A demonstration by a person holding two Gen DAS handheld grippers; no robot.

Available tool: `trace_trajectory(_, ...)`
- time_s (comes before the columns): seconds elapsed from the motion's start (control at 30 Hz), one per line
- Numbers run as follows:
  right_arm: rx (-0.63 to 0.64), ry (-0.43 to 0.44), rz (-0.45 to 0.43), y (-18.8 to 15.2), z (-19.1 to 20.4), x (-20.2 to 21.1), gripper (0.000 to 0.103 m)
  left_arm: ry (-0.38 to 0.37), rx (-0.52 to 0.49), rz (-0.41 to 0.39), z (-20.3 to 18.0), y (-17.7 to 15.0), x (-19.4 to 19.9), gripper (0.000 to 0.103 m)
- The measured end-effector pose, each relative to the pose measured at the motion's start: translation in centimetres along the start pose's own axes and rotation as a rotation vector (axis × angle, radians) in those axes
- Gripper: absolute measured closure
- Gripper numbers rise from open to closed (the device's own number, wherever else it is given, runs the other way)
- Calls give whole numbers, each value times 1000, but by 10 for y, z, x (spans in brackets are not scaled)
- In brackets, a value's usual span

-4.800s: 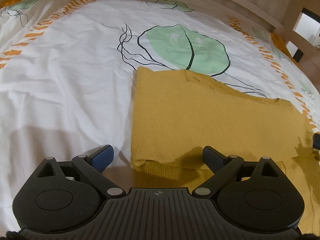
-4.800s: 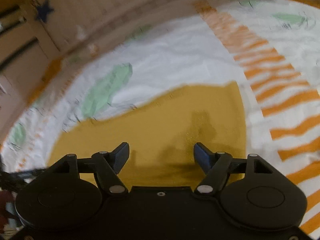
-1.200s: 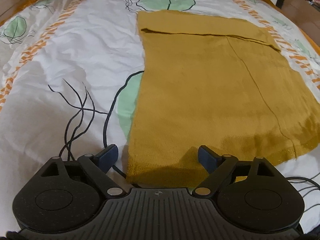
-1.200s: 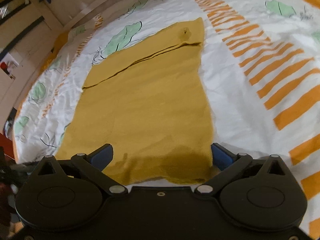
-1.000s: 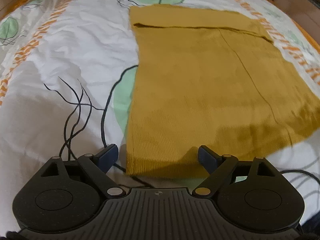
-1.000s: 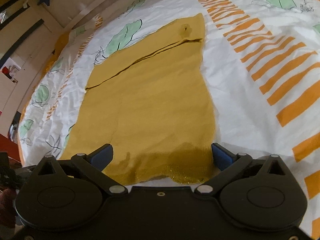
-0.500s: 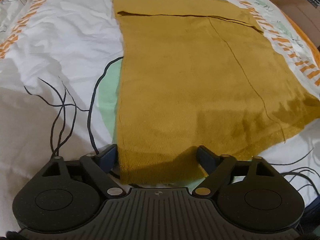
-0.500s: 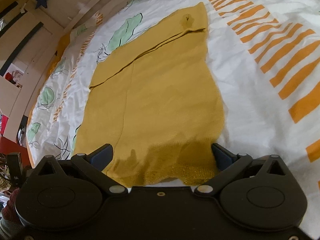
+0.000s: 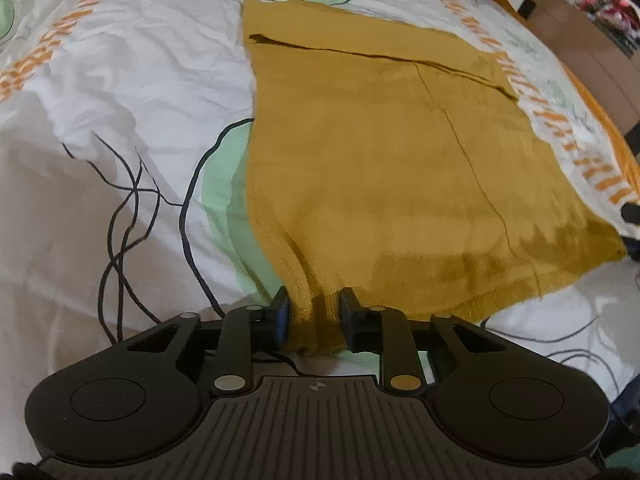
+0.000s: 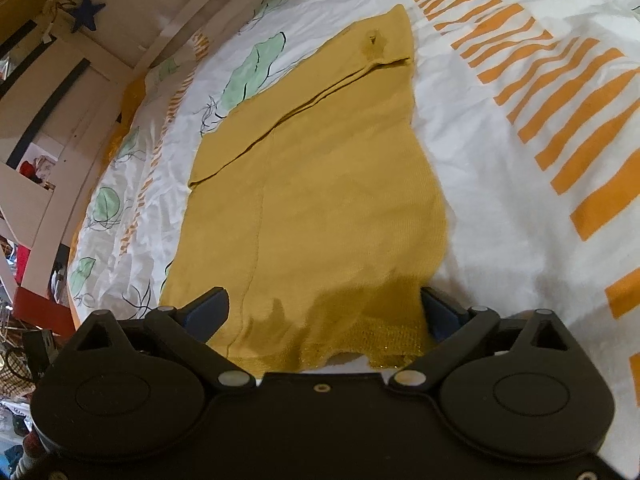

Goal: Fold small clothes
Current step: 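Close the left gripper on the sweater edge while the right gripper closes beside it, then lift the held edge with both grippers and fold the sweater over itself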

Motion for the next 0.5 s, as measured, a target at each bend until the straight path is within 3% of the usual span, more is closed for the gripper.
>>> trace_trajectory(0.1, 0, -7, 0, 0, -1, 0, 10, -22, 33, -18, 2, 1, -1, 87)
trace_trajectory(0.17, 0, -25, 2, 0, -4, 0, 24, -32, 49, -33, 3, 2, -1, 88)
trace_trajectory(0.27, -21, -46, 4, -1, -14, -1, 56, -37, 66, -71, 3, 2, 2, 91)
trace_trajectory(0.3, -34, -37, 5, -1, -17, -2, 72, -42, 73, -85, 3, 2, 4, 92)
trace_trajectory(0.33, -53, -26, 5, -1, -20, -2, 80, -48, 84, -104, 2, 4, 6, 92)
trace_trajectory(0.5, -90, 30, -53, 11, -22, 6, 84, -68, 144, -188, 5, 18, 17, 93)
Point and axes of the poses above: each gripper's, at about its wrist camera, not at the fingertips, and x roughly against the way its jaws point, z to its left, y to its top, the point moved 8 cm from there along -x, roughly the way its jaws point, and after that the axes turned 11 degrees about -y, right-handed, at the moved point
